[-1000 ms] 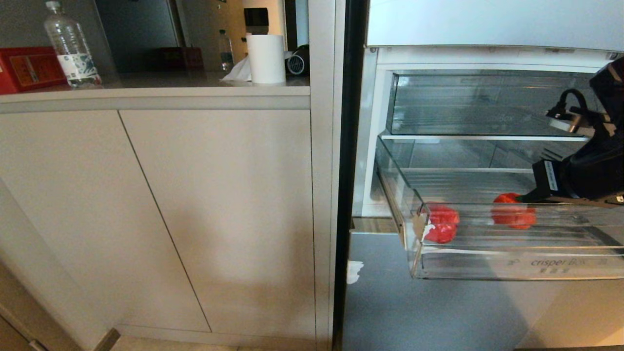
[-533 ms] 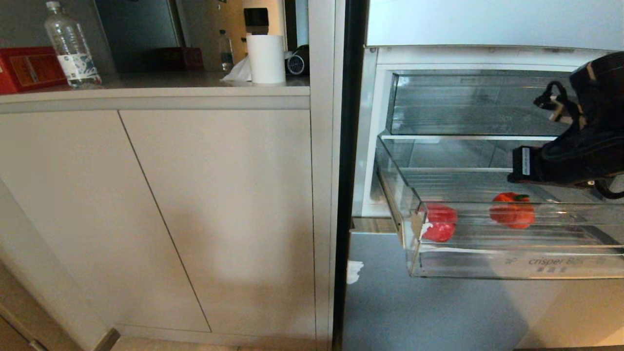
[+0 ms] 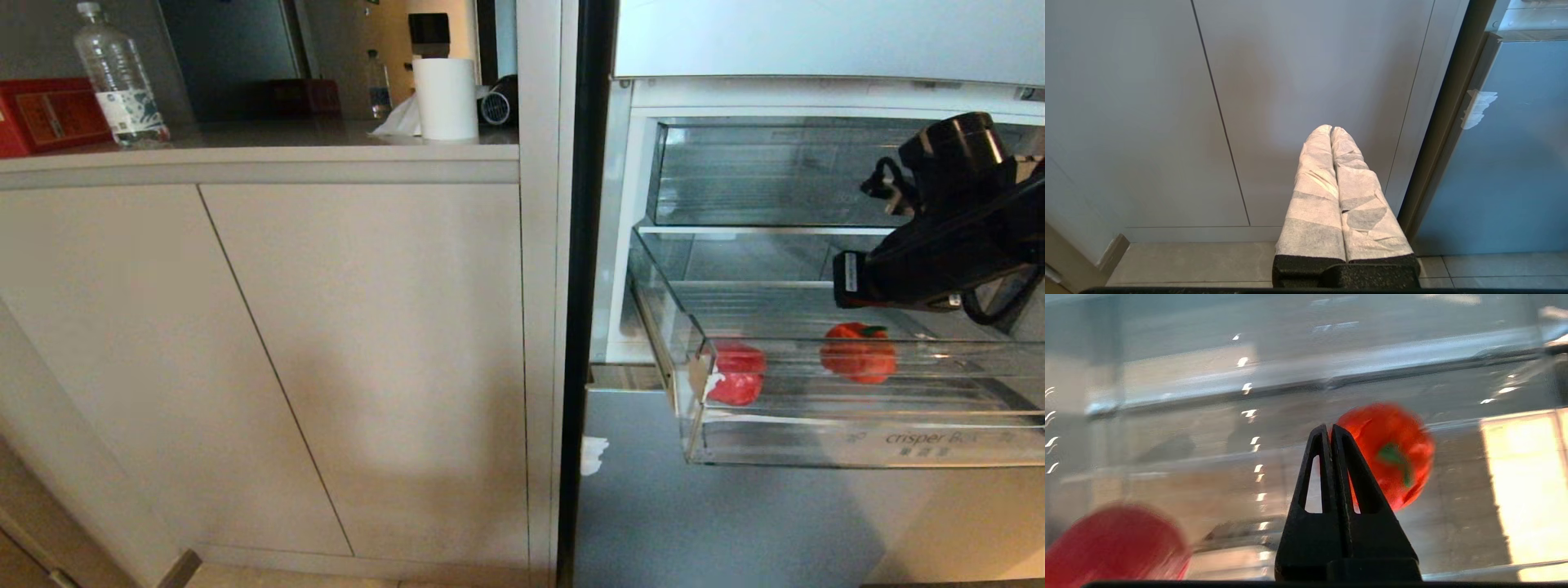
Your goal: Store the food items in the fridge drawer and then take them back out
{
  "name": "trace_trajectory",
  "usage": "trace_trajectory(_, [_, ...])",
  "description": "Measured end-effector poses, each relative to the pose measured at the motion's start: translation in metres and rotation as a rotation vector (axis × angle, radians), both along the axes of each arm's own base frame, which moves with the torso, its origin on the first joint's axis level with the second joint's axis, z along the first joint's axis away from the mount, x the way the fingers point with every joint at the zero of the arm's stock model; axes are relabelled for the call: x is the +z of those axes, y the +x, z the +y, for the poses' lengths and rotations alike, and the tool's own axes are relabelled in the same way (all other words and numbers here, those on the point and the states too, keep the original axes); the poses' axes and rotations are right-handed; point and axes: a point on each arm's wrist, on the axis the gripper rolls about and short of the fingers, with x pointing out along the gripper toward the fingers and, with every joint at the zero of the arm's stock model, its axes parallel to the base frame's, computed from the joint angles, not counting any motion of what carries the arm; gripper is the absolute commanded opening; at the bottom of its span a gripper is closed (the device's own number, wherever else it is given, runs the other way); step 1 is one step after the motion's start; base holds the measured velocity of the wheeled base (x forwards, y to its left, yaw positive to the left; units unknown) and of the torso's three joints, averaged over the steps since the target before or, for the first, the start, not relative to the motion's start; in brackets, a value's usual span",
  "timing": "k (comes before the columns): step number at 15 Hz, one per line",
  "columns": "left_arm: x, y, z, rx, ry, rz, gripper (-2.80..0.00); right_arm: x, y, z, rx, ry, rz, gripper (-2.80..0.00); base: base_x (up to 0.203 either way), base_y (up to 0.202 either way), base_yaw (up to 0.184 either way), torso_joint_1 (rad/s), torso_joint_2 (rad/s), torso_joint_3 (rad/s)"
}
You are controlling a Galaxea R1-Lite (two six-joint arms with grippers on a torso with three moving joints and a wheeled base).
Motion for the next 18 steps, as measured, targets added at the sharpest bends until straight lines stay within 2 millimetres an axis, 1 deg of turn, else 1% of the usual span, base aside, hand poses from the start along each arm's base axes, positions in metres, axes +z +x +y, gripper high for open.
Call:
trace_trajectory(2, [0.0, 0.0, 0.0, 0.0, 0.0, 0.0, -2.8, 0.0, 0.006, -0.006, -0.03, -0.014, 0.002, -2.8, 0.0, 0.0, 0.0, 0.0, 0.0, 0.0])
trace_trajectory(3, [0.0, 0.0, 0.0, 0.0, 0.0, 0.0, -2.8, -0.001, 0.007, -0.007, -0.036, -0.016, 0.014, 0.0, 0.0, 0.0, 0.0, 0.0, 0.0, 0.0])
trace_trajectory(5, [0.0, 0.0, 0.0, 0.0, 0.0, 0.0, -2.8, 0.001, 0.005, -0.008, -0.035, -0.02, 0.033, 0.0, 0.0, 0.0, 0.0, 0.0, 0.0, 0.0])
trace_trajectory(9, [0.0, 0.0, 0.0, 0.0, 0.0, 0.0, -2.8, 0.015, -0.003, -0.01, -0.035, -0.024, 0.079, 0.0, 0.0, 0.0, 0.0, 0.0, 0.0, 0.0])
trace_trajectory(11, [0.0, 0.0, 0.0, 0.0, 0.0, 0.0, -2.8, 0.017, -0.003, -0.011, -0.037, -0.025, 0.101, 0.0, 0.0, 0.0, 0.0, 0.0, 0.0, 0.0])
trace_trajectory(14, [0.0, 0.0, 0.0, 0.0, 0.0, 0.0, -2.8, 0.011, 0.005, -0.011, -0.039, -0.025, 0.119, 0.0, 0.0, 0.0, 0.0, 0.0, 0.0, 0.0])
trace_trajectory(18, [0.0, 0.0, 0.0, 0.0, 0.0, 0.0, -2.8, -0.004, 0.019, -0.012, -0.042, -0.023, 0.157, 0.0, 0.0, 0.0, 0.0, 0.0, 0.0, 0.0])
